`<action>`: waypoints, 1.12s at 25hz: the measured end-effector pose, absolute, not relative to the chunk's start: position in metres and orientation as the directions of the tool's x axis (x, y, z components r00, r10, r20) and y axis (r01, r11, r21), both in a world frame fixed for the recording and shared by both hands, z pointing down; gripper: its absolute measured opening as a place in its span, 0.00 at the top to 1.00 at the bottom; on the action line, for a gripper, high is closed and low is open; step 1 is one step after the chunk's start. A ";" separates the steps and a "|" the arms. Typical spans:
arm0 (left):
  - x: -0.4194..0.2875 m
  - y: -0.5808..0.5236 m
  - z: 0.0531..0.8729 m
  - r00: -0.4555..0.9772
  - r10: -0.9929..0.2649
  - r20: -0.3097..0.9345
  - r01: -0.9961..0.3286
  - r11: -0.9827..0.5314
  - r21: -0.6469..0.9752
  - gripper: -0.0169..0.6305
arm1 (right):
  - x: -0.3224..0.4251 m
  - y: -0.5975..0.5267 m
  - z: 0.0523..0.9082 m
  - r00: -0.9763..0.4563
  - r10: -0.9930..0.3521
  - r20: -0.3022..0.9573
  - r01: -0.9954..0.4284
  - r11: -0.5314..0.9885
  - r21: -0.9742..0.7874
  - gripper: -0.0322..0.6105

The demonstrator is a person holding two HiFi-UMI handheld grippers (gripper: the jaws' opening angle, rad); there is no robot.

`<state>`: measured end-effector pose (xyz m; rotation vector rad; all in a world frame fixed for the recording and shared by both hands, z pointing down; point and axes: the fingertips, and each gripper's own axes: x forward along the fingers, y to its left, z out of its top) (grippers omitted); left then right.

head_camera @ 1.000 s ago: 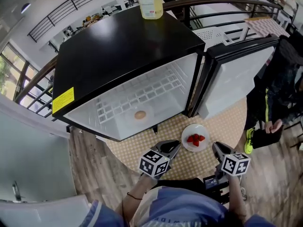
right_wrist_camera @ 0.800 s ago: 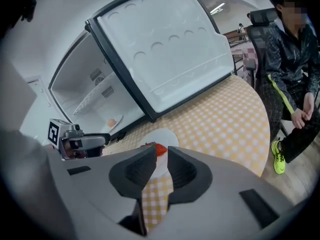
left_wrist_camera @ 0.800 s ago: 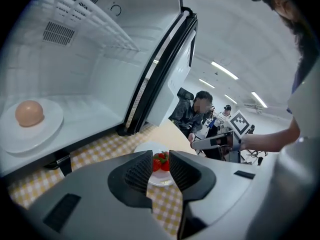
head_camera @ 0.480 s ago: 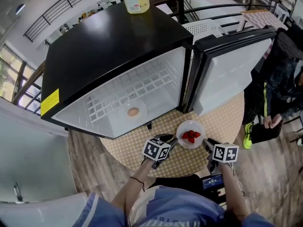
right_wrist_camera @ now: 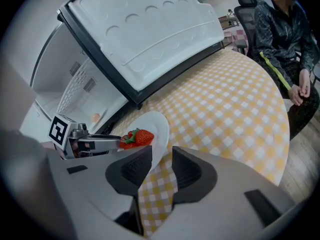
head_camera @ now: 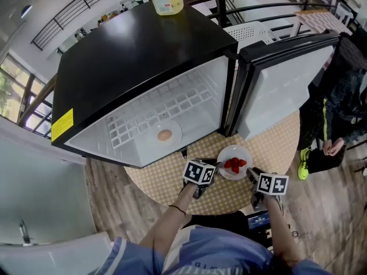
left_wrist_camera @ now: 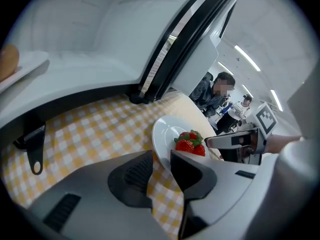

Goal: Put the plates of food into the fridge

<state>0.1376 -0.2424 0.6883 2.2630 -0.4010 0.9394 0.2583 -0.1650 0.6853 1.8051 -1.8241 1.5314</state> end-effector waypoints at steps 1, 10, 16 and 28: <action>0.139 -0.243 0.688 0.695 -0.036 0.718 -0.500 -0.741 0.448 0.80 | 0.259 -0.165 0.687 -0.255 -0.651 0.715 -0.813 -0.256 -0.523 0.77; 0.140 -0.241 0.688 0.684 -0.066 0.727 -0.532 -0.727 0.434 0.82 | 0.258 -0.167 0.688 -0.206 -0.647 0.734 -0.792 -0.330 -0.513 0.85; 0.132 -0.249 0.670 0.755 -0.158 0.636 -0.585 -0.601 0.545 0.88 | 0.256 -0.168 0.670 -0.239 -0.676 0.697 -0.705 -0.373 -0.603 0.89; 0.090 -0.252 0.640 0.773 -0.217 0.596 -0.609 -0.518 0.600 0.89 | 0.224 -0.184 0.633 -0.356 -0.686 0.635 -0.644 -0.312 -0.699 0.90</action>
